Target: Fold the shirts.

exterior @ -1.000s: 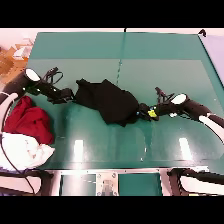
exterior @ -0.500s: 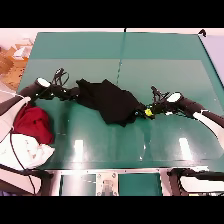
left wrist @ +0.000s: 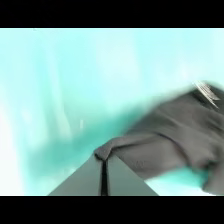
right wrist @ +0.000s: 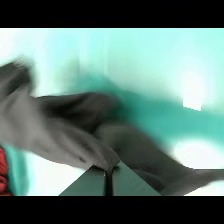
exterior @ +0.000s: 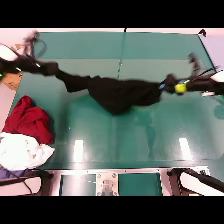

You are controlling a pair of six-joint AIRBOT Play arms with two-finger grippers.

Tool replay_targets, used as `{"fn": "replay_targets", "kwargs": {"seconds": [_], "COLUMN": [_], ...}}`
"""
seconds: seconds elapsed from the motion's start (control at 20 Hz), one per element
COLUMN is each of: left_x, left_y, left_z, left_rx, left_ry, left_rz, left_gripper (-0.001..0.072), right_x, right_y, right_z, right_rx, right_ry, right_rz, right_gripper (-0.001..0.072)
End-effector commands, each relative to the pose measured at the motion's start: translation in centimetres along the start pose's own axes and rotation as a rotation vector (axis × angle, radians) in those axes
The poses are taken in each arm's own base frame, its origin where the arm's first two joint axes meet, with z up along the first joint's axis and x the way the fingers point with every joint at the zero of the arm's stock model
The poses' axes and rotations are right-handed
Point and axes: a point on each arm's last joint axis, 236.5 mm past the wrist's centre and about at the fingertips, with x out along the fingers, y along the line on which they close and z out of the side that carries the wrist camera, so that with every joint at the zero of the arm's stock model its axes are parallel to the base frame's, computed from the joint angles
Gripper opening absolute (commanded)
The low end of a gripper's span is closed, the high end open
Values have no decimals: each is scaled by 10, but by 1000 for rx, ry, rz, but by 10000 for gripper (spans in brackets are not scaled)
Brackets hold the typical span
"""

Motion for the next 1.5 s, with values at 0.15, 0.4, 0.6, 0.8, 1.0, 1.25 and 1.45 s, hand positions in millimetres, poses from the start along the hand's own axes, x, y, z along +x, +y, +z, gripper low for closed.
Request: {"fn": "replay_targets", "kwargs": {"seconds": [0.15, 0.4, 0.6, 0.8, 1.0, 1.25, 1.45], "left_x": [-224, -342, -365, -356, -277, -99, 40], "left_y": [-89, -144, -153, -135, -101, -80, -89], "left_z": [103, 108, 110, 126, 149, 143, 99], "left_rx": [235, 374, 395, 386, 298, 153, 144], "left_ry": [-499, -746, -796, -812, -697, -418, -208], "left_rz": [58, 85, 94, 151, 107, -120, -186], "left_gripper": [21, 22, 22, 21, 21, 22, 22], "right_x": [-165, -256, -300, -287, -216, -83, 24], "right_y": [87, 175, 216, 194, 128, 26, -36], "right_z": [58, 51, 48, 67, 90, 96, 100], "right_rx": [-239, -463, -572, -533, -380, -179, -57], "right_ry": [-396, -628, -743, -723, -545, -309, -211], "right_rz": [-3, 3, -4, -45, -45, -57, -88], "right_gripper": [14, 14, 14, 15, 15, 15, 15]}}
